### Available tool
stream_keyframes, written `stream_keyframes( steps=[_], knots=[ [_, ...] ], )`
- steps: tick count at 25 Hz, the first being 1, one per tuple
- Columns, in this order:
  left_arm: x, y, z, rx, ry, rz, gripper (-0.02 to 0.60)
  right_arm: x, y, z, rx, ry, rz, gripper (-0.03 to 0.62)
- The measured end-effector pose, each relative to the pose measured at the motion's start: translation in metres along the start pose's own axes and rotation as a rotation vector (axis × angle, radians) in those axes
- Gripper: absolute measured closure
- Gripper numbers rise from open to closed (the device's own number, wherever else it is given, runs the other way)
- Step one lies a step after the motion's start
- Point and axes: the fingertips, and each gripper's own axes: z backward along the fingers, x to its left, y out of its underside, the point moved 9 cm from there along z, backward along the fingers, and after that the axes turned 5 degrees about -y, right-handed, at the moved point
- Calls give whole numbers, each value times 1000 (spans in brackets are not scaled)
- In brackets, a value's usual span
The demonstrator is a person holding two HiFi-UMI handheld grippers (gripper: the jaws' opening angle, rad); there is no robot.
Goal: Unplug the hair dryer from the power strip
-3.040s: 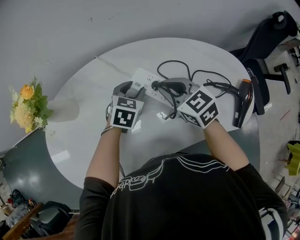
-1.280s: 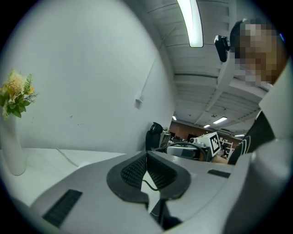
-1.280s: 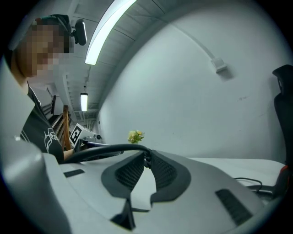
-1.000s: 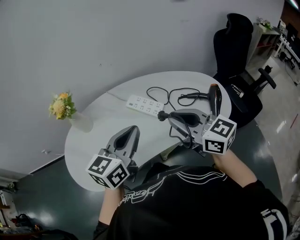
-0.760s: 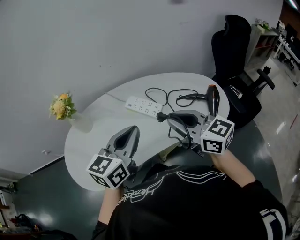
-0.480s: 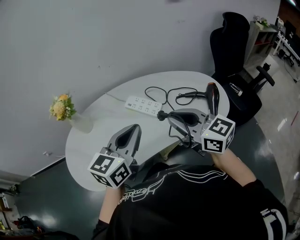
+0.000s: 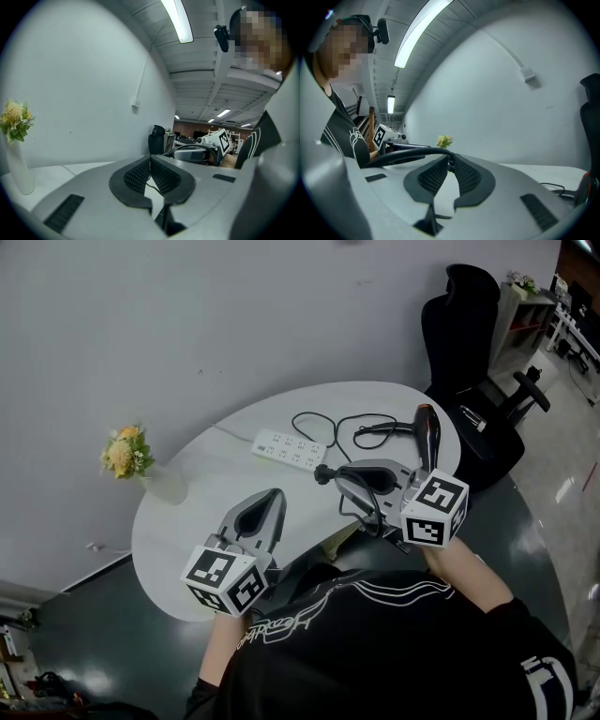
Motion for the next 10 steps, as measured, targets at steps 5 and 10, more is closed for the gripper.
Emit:
stream_keyframes(
  steps=[5,10],
  knots=[
    [2,-1,-1,2,3,1,575,-1,2,-2,-3,0,-4,566],
    [2,-1,-1,5,6,-2,575,-1,3,-2,-1,3,-8,566]
  ],
)
